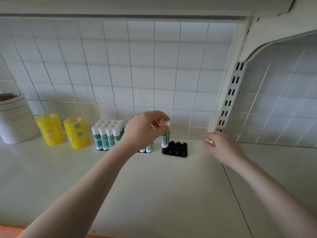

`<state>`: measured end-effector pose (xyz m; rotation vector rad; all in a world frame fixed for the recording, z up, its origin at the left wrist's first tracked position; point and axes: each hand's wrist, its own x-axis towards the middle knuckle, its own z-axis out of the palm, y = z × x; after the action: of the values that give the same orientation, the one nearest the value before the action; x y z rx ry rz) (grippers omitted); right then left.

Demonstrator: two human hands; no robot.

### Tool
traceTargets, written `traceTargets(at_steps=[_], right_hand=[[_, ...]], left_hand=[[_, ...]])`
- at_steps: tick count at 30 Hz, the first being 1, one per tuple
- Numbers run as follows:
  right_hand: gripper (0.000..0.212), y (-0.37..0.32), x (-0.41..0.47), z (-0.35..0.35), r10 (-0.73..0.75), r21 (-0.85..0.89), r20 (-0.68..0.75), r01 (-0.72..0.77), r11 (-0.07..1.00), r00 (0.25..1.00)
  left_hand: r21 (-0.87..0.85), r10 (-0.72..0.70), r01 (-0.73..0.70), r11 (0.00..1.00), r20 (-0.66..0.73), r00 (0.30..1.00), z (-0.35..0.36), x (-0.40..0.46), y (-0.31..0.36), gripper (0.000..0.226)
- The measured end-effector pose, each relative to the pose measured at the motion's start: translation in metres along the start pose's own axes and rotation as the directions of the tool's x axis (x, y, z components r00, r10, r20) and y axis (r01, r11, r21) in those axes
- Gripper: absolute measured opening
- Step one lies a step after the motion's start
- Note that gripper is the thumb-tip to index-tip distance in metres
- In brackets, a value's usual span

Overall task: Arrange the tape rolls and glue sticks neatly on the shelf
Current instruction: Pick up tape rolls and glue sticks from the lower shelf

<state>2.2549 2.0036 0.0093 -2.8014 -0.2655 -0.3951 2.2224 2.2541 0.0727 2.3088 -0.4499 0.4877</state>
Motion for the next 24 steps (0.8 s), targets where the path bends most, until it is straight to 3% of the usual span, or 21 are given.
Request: traceTargets(at_steps=[4,8,15,24], right_hand=[[0.03,0.007,-0.013,0.01,0.064,-0.083,0.052,-0.06,0.995,0.997],[0.025,0.008,-0.019,0.027,0.063,-0.053,-0.005,-0.063,0.997,0.998],[0.023,0.02,-0.022,0.035,-0.026,-0.012,-0.046,0.026,1.0,0.999],[0.018,0.018,-0.02,0.037,-0.02,-0.003,-0.072,0.02,1.0,0.997]], left_hand=[[0.053,0.02,-0.024,0.998,0.072,0.997,0.011,0.029,0.005,0.016],[0.122,0.036,-0.045,0.991,0.075,0.997,0.025,0.052,0.004,0.016],[0.231,-0.012,-0.015,0.973,0.116,0.993,0.052,0.064,-0.01,0.019],[0.25,-0.119,0.078,0.965,0.152,0.981,0.065,0.066,-0.024,0.018]])
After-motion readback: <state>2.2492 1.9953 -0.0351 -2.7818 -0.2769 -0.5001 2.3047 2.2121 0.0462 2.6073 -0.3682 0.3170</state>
